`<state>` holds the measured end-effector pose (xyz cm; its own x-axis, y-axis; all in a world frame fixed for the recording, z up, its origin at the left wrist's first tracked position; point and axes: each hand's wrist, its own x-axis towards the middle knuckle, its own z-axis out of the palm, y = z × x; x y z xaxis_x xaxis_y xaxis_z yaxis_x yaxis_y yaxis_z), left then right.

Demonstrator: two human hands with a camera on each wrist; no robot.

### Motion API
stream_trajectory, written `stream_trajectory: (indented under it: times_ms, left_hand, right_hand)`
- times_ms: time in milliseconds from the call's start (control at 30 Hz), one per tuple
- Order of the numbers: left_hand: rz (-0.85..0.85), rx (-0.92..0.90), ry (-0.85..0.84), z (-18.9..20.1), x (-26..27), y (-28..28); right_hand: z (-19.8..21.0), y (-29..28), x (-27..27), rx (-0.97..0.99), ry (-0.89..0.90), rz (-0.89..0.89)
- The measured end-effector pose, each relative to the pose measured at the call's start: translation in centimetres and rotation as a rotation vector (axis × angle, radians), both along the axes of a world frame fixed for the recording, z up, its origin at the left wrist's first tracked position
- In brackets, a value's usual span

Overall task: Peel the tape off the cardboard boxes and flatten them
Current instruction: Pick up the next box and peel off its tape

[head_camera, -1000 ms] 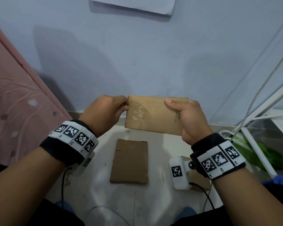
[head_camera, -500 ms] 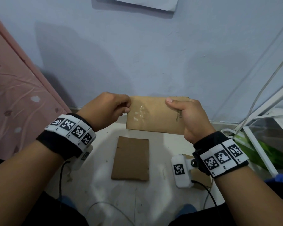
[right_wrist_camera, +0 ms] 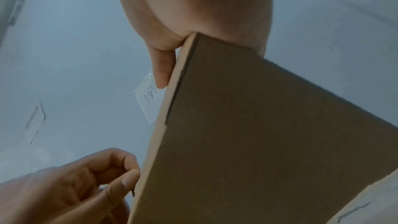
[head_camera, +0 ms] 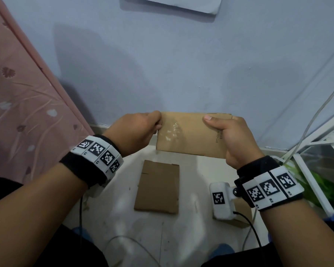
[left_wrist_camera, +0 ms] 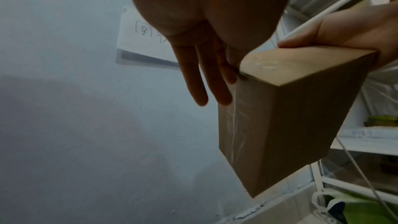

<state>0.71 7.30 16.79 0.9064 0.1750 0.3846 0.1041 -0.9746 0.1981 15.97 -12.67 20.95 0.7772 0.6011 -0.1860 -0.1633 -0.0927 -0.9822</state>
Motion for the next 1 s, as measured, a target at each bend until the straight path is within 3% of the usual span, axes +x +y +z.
stream_trajectory:
  times_ms: [167, 433, 533, 700, 1000]
  left_hand:
    - [0.035, 0.017, -0.192, -0.7, 0.3, -0.8]
    - [0.08, -0.08, 0.022, -0.6, 0.7, -0.4]
    - [0.042, 0.004, 0.044, -0.7, 0.6, -0.3]
    - [0.122, 0.138, 0.145, -0.9, 0.3, -1.0]
    - [0.112, 0.152, 0.056, -0.7, 0.0, -1.2]
  right_hand:
    - [0.4, 0.0, 0.3, 0.019, 0.012, -0.032]
    - [0.1, -0.1, -0.3, 0.024, 0.019, -0.003]
    - [0.1, 0.0, -0.6, 0.024, 0.022, 0.007]
    - [-0.1, 0.5, -1.0, 0.008, -0.001, 0.017]
    - [-1.0, 1.1, -1.3, 0.023, -0.017, -0.029]
